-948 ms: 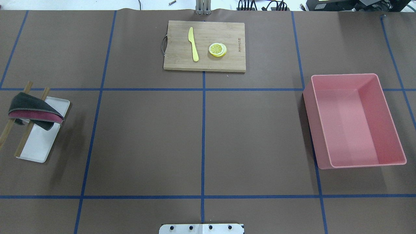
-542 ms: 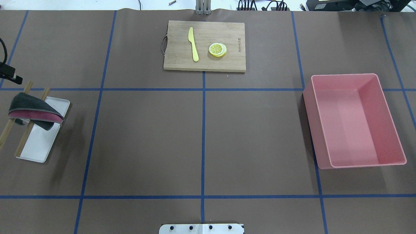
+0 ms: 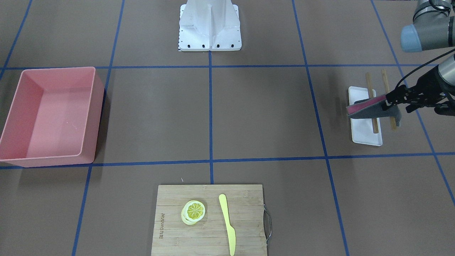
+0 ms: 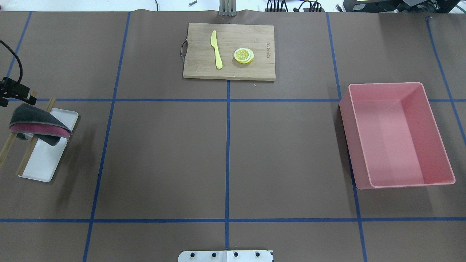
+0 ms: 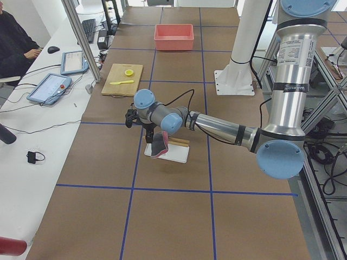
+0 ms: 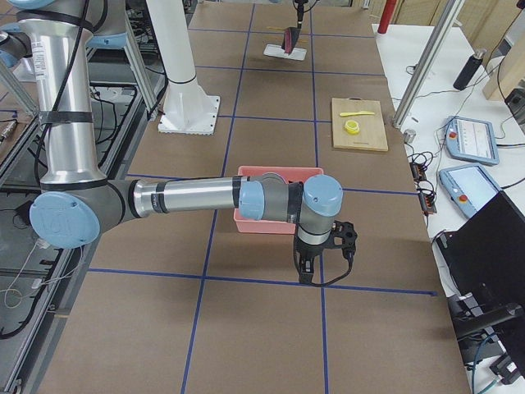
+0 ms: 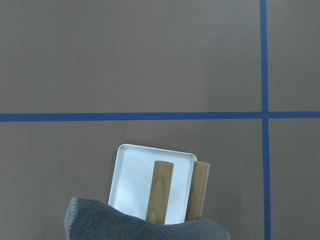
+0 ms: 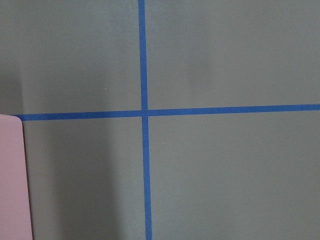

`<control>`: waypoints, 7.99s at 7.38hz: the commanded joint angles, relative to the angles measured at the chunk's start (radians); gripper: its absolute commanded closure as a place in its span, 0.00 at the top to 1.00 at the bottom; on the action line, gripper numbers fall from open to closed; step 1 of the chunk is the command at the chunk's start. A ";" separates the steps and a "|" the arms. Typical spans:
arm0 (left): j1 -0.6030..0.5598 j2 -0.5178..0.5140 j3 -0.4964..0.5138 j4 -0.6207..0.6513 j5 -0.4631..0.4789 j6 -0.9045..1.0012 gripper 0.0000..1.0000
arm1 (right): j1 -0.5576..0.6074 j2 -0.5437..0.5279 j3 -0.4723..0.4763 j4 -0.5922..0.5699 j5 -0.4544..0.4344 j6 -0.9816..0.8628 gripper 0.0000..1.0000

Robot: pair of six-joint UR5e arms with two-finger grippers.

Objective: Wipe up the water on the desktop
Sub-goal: 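Reach the left gripper to the grey-pink towel on the white rack and grasp it, then lift the towel off the rack with the left gripper, raising it upward, then carry the towel to table center with left gripper while right arm approaches, then grasp the towel with the right gripper from the left gripper, then open the left gripper and withdraw it while the right gripper holds the towel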

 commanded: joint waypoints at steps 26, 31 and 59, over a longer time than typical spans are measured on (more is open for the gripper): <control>0.114 -0.495 -0.003 0.017 0.014 -0.925 0.00 | -0.478 0.327 0.166 0.543 -0.027 0.379 1.00; 0.272 -0.595 -0.010 0.011 0.041 -1.046 0.00 | -0.783 0.467 0.208 0.552 -0.246 0.435 1.00; 0.212 -0.524 -0.071 -0.070 0.122 -1.059 0.98 | -0.906 0.409 0.351 0.439 -0.461 0.479 0.00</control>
